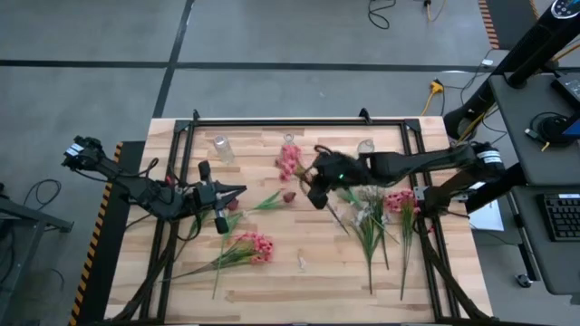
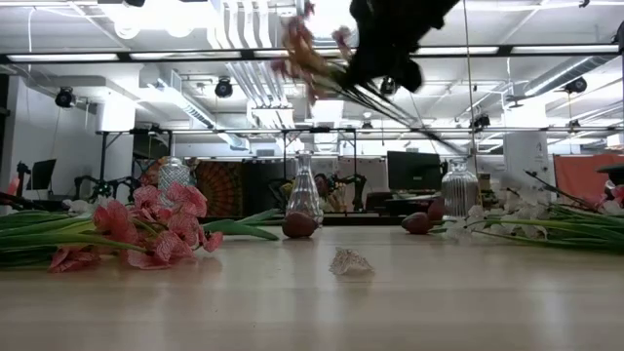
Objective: Sort flowers into vase by color
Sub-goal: Put the middle pink flowers into the middle transparent vase
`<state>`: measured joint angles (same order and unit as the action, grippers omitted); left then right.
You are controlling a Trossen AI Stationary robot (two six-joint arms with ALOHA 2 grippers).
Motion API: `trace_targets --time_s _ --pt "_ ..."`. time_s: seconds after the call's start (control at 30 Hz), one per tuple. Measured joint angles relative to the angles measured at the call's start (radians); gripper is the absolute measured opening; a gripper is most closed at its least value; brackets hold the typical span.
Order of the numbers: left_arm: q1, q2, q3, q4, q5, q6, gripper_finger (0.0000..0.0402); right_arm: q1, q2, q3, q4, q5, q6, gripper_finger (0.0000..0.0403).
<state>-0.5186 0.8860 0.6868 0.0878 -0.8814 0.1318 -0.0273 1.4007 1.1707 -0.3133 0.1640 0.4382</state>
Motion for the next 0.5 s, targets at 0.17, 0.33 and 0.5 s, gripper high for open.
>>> trace_targets --time_s 0.17,0.33,0.5 --pt "0.000 0.000 0.022 0.005 0.000 0.021 0.0000 -0.066 -0.025 -0.089 0.426 -0.106 -0.274 0.0013" --pt "0.000 0.000 0.021 0.000 0.000 0.087 0.0000 -0.130 -0.008 -0.179 0.815 -0.198 -0.406 0.0013" --pt "0.000 -0.005 0.021 -0.001 0.000 0.123 0.0000 -0.195 0.019 -0.204 1.046 -0.241 -0.437 0.0013"
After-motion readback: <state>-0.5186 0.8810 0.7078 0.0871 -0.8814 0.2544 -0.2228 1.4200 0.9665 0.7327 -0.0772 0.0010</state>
